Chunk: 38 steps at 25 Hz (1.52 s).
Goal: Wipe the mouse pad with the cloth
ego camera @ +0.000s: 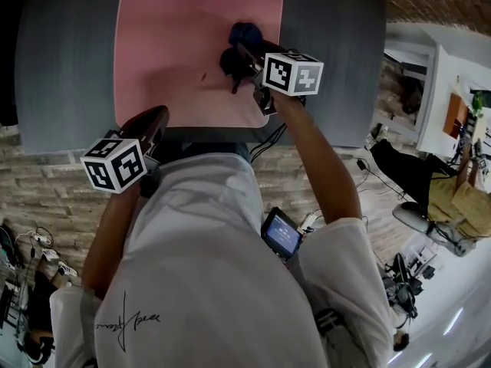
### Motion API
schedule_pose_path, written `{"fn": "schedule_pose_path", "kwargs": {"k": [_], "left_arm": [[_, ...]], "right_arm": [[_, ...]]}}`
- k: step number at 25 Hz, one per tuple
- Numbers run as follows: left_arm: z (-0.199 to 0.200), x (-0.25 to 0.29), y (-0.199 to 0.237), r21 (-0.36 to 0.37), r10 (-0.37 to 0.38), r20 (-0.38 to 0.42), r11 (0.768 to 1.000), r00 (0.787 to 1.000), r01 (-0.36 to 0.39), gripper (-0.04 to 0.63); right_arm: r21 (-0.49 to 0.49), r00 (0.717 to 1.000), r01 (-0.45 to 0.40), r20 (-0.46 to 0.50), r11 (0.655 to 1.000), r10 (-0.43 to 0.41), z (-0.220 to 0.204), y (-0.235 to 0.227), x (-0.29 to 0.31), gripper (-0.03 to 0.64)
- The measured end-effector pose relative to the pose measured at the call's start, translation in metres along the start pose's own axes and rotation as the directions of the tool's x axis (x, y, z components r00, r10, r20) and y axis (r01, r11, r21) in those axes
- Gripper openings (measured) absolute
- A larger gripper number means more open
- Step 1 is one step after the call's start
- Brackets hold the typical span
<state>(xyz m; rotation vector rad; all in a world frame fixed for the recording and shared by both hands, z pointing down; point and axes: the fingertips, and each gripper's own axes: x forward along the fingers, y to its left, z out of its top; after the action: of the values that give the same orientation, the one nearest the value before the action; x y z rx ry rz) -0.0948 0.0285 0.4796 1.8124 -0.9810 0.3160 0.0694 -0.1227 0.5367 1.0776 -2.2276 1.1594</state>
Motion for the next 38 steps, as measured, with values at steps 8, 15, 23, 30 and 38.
{"fn": "schedule_pose_path", "kwargs": {"k": [8,15,23,30,38], "left_arm": [[-0.002,0.000,0.000,-0.013,0.014,0.008,1.000,1.000,-0.014,0.011],[0.001,-0.004,0.005,-0.048,0.032,0.036,0.998,0.999,-0.030,0.012],[-0.002,-0.002,0.005,-0.055,0.035,0.028,0.998,0.999,-0.034,0.012],[-0.003,0.000,0.006,-0.054,0.035,0.026,0.998,0.999,-0.033,0.012],[-0.002,-0.002,0.008,-0.064,0.036,0.036,0.997,0.999,-0.034,0.012]], "right_arm": [[0.004,1.000,0.006,0.015,1.000,-0.006,0.019,-0.012,0.007,0.109],[-0.016,1.000,0.008,0.004,1.000,-0.008,0.029,-0.016,0.011,0.109],[0.002,1.000,0.011,0.002,1.000,-0.011,0.035,-0.017,0.016,0.109],[0.003,1.000,0.026,0.008,1.000,-0.026,0.039,-0.015,0.021,0.109],[-0.009,0.999,0.035,0.005,0.999,-0.035,0.045,-0.013,0.028,0.110]]}}
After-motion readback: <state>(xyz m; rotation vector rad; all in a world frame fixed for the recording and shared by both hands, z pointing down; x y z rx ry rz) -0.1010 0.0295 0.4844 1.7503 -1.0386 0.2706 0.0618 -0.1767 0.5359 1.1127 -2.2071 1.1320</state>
